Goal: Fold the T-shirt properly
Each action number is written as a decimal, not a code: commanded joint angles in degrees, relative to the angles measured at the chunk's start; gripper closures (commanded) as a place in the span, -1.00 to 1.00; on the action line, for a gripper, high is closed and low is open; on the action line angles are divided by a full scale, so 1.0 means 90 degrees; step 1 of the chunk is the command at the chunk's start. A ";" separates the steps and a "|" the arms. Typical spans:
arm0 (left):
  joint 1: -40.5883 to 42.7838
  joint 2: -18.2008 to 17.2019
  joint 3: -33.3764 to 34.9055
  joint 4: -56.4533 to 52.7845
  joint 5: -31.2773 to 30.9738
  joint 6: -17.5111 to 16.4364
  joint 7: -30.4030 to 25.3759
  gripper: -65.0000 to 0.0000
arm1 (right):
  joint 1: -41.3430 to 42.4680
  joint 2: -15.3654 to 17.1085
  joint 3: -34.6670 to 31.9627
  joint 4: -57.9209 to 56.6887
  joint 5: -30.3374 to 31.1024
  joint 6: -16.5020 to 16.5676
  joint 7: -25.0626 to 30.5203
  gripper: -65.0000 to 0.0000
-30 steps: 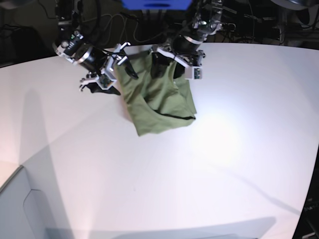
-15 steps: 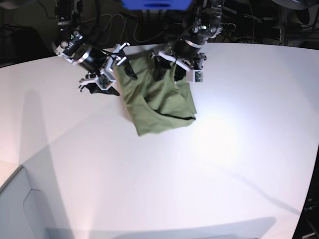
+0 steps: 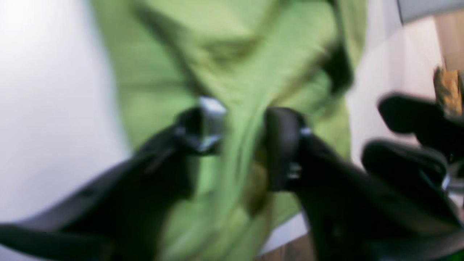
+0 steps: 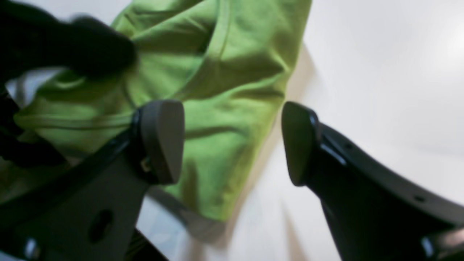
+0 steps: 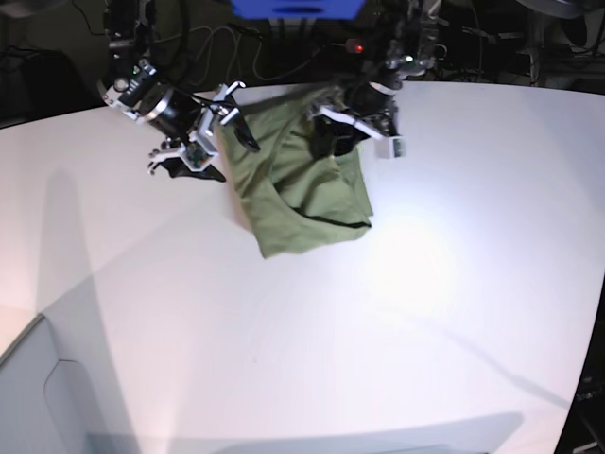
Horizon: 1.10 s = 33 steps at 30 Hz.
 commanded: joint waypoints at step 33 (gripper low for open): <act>0.0586 0.0215 -0.1107 0.0894 -0.0235 -0.0042 -0.0072 0.06 | 0.0168 0.0028 0.0019 0.0194 0.0131 0.0142 0.0183 -0.25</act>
